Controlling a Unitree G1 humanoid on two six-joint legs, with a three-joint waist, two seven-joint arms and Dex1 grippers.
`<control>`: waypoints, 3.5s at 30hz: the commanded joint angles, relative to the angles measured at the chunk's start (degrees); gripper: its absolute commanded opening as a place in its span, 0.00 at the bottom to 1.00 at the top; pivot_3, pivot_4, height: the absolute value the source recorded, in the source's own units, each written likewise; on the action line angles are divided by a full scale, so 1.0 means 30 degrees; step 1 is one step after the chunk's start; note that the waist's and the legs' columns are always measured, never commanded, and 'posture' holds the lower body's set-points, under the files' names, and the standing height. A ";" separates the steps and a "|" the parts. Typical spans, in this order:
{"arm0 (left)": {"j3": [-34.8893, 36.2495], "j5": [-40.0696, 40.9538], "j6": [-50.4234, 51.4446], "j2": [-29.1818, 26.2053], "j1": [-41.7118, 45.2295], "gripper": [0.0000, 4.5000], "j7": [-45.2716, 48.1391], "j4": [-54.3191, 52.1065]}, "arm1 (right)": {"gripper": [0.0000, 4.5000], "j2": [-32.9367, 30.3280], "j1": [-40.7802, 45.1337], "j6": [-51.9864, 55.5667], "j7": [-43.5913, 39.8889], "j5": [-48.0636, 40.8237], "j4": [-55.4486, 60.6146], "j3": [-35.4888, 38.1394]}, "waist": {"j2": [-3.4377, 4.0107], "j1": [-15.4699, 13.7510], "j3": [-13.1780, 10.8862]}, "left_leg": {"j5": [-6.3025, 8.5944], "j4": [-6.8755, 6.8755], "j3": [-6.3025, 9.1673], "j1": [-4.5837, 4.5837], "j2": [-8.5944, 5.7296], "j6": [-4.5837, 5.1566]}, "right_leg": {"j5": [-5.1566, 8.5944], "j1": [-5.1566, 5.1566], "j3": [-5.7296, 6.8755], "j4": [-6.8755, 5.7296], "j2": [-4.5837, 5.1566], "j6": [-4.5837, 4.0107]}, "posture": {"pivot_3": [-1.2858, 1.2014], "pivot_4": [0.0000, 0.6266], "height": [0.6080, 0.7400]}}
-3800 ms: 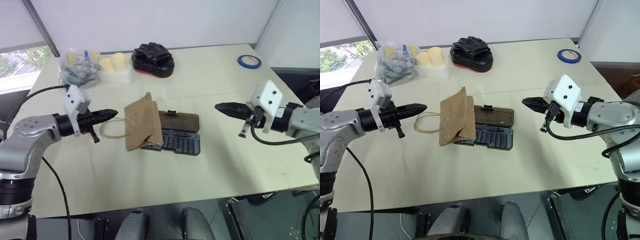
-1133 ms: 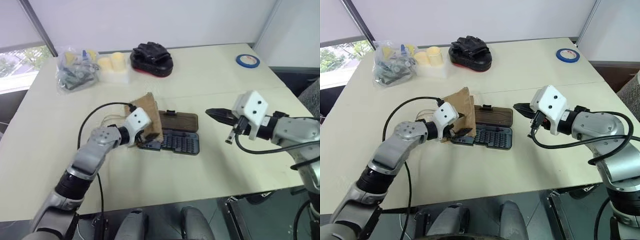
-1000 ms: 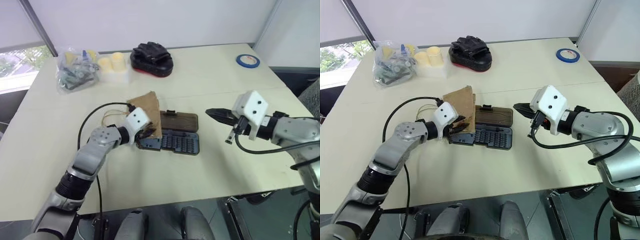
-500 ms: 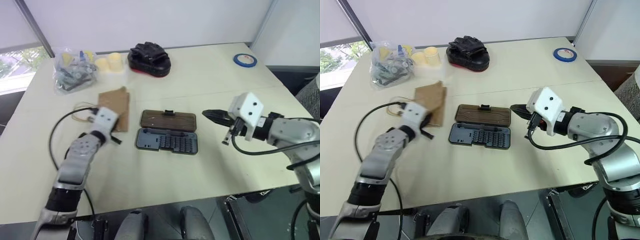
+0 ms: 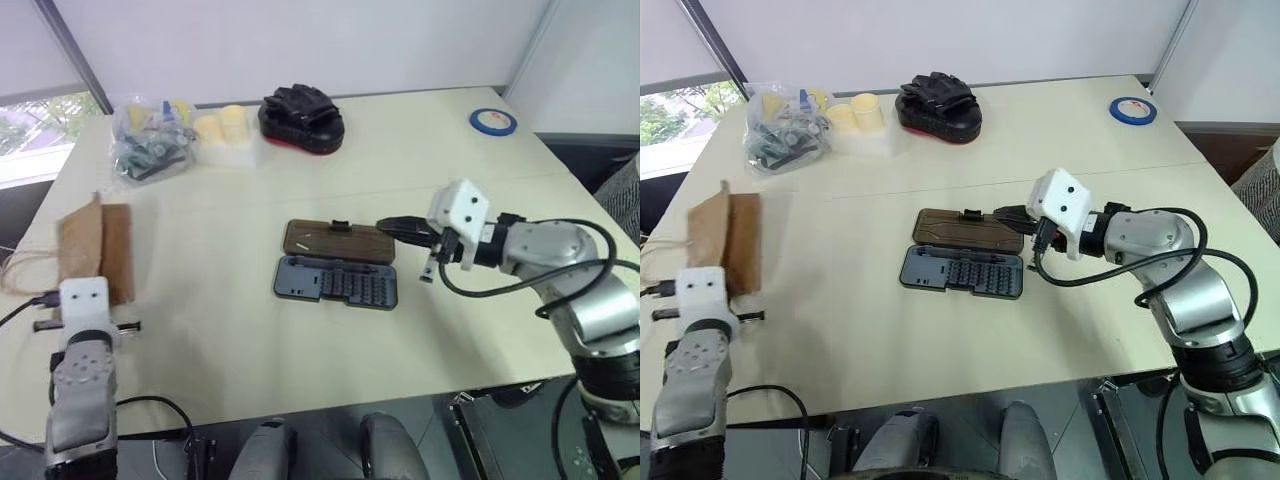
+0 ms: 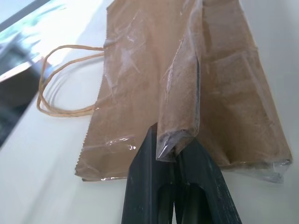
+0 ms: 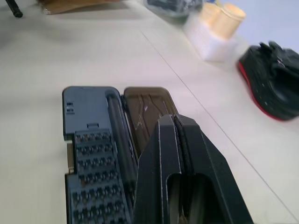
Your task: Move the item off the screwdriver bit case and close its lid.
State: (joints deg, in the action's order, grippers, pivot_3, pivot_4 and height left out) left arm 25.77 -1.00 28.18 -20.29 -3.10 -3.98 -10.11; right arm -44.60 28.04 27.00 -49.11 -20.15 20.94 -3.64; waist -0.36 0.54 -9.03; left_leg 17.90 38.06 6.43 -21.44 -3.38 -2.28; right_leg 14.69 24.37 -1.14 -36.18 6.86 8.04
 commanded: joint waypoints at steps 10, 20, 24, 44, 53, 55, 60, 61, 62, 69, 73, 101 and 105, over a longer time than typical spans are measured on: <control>0.0231 0.1159 -0.1228 -0.1912 0.1341 0.01 0.2401 0.1577 | 0.00 0.0601 0.0418 -0.0489 -0.0239 0.0357 0.0258 0.0084 | -0.0002 -0.0056 0.0002 | -0.0002 0.0002 0.0009 -0.0005 -0.0004 -0.0005 | -0.0001 0.0000 0.0004 -0.0001 0.0006 -0.0001 | 0.52 0.24 1.00; 0.0137 0.1678 -0.1293 -0.2851 0.2198 0.43 0.3791 0.1479 | 0.00 0.0620 -0.0061 -0.0311 0.0088 0.0369 0.0674 0.0338 | -0.0002 0.0019 0.0002 | -0.0002 0.0000 0.0010 -0.0006 -0.0002 -0.0008 | -0.0001 0.0001 0.0006 0.0000 0.0009 -0.0001 | 0.52 0.24 1.00; 0.0126 0.1627 -0.1426 -0.2623 0.2074 0.89 0.3546 0.0992 | 0.00 0.0652 -0.0135 -0.0293 0.0172 0.0361 0.0756 0.0323 | -0.0002 0.0005 0.0002 | -0.0002 0.0000 0.0012 -0.0007 -0.0003 -0.0009 | -0.0001 0.0002 0.0007 0.0000 0.0008 -0.0001 | 0.52 0.24 1.00; -0.4831 1.0597 0.0691 -0.4553 0.7155 0.99 1.3548 -0.2814 | 0.00 0.1529 0.0378 -0.0318 0.1779 0.1397 -0.1123 0.0357 | -0.0005 0.0109 -0.0001 | -0.0010 -0.0014 0.0001 -0.0004 -0.0005 -0.0025 | -0.0001 0.0004 0.0004 -0.0001 -0.0006 -0.0002 | 0.52 0.24 1.00; -0.7798 0.8594 -0.1323 -0.4377 0.8766 1.00 1.6127 0.0963 | 0.20 0.3454 0.2648 0.1121 0.4240 0.3097 -0.5726 -0.0133 | -0.0005 0.0125 -0.0001 | -0.0013 -0.0018 -0.0003 -0.0020 -0.0011 -0.0029 | -0.0001 0.0027 0.0003 0.0004 -0.0006 -0.0002 | 0.52 0.24 1.00; -0.7892 0.8575 -0.1344 -0.4269 0.8877 1.00 1.6312 0.1145 | 0.43 0.3782 0.3159 0.1600 0.4349 0.3442 -0.6306 -0.0490 | -0.0005 0.0135 -0.0001 | -0.0013 -0.0018 -0.0001 -0.0021 -0.0010 -0.0030 | -0.0001 0.0029 0.0002 0.0004 -0.0006 -0.0002 | 0.52 0.24 1.00; -0.8143 0.8614 -0.1208 -0.4347 0.8962 1.00 1.7129 0.1202 | 0.98 0.5341 0.4699 0.5244 0.5799 0.3669 -0.7725 -0.0712 | -0.0004 0.0178 -0.0002 | -0.0014 -0.0018 0.0003 -0.0020 -0.0008 -0.0030 | -0.0001 0.0033 0.0001 -0.0004 -0.0006 -0.0002 | 0.52 0.24 1.00; -0.8129 0.8594 -0.1178 -0.4309 0.8972 1.00 1.7126 0.1179 | 0.98 0.5697 0.4936 0.6320 0.6313 0.3863 -0.7845 -0.0885 | -0.0004 0.0181 -0.0001 | -0.0013 -0.0018 0.0003 -0.0021 -0.0008 -0.0030 | -0.0001 0.0036 0.0001 -0.0004 -0.0006 -0.0002 | 0.52 0.24 1.00; -0.8138 0.8515 -0.1220 -0.4288 0.8965 1.00 1.7132 0.1154 | 0.98 0.6097 0.5124 0.7402 0.6871 0.4006 -0.7878 -0.0986 | -0.0003 0.0182 -0.0001 | -0.0014 -0.0018 0.0006 -0.0021 -0.0008 -0.0032 | -0.0001 0.0036 0.0001 -0.0006 -0.0006 -0.0002 | 0.52 0.24 1.00; -0.8006 0.8427 -0.1105 -0.4049 0.8675 1.00 1.6842 0.0695 | 0.98 0.7518 0.5853 1.2027 0.9325 0.4566 -0.8284 -0.0533 | -0.0002 0.0128 -0.0001 | -0.0020 -0.0011 0.0018 -0.0032 -0.0021 -0.0041 | -0.0001 0.0042 -0.0001 -0.0015 0.0005 -0.0002 | 0.52 0.24 1.00; -0.8036 0.8233 -0.1314 -0.4000 0.8348 1.00 1.6655 0.0649 | 0.98 0.7427 0.5933 1.2917 0.9873 0.4807 -0.8744 -0.0662 | -0.0001 0.0187 -0.0001 | -0.0020 -0.0016 0.0017 -0.0031 -0.0022 -0.0041 | -0.0001 0.0046 0.0001 -0.0019 0.0005 -0.0003 | 0.52 0.24 1.00; -0.7610 0.7507 -0.2352 -0.3749 0.8581 1.00 1.6012 0.1247 | 0.01 0.7770 0.5452 1.5210 1.0548 0.4312 -0.9254 -0.0194 | -0.0010 0.0079 0.0013 | -0.0020 -0.0007 0.0022 -0.0024 -0.0030 -0.0041 | -0.0001 0.0027 0.0007 -0.0023 0.0008 -0.0002 | 0.52 0.24 1.00; -0.7593 0.7511 -0.2490 -0.3716 0.8612 1.00 1.5851 0.1285 | 0.01 0.7606 0.4885 1.5970 1.0353 0.4094 -0.7960 -0.0600 | -0.0010 0.0063 0.0013 | -0.0020 -0.0009 0.0028 -0.0027 -0.0030 -0.0041 | -0.0001 0.0027 0.0008 -0.0023 0.0008 -0.0001 | 0.52 0.24 1.00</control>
State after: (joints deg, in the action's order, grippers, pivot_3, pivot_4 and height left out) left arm 1.28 21.72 21.97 -31.23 21.43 43.72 -5.31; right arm -21.30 44.59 71.93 -17.32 -7.20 -4.59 -4.16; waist -0.39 0.73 -8.99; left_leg 17.84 38.03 6.53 -21.52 -3.47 -2.40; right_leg 14.69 24.46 -1.11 -36.25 6.89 8.04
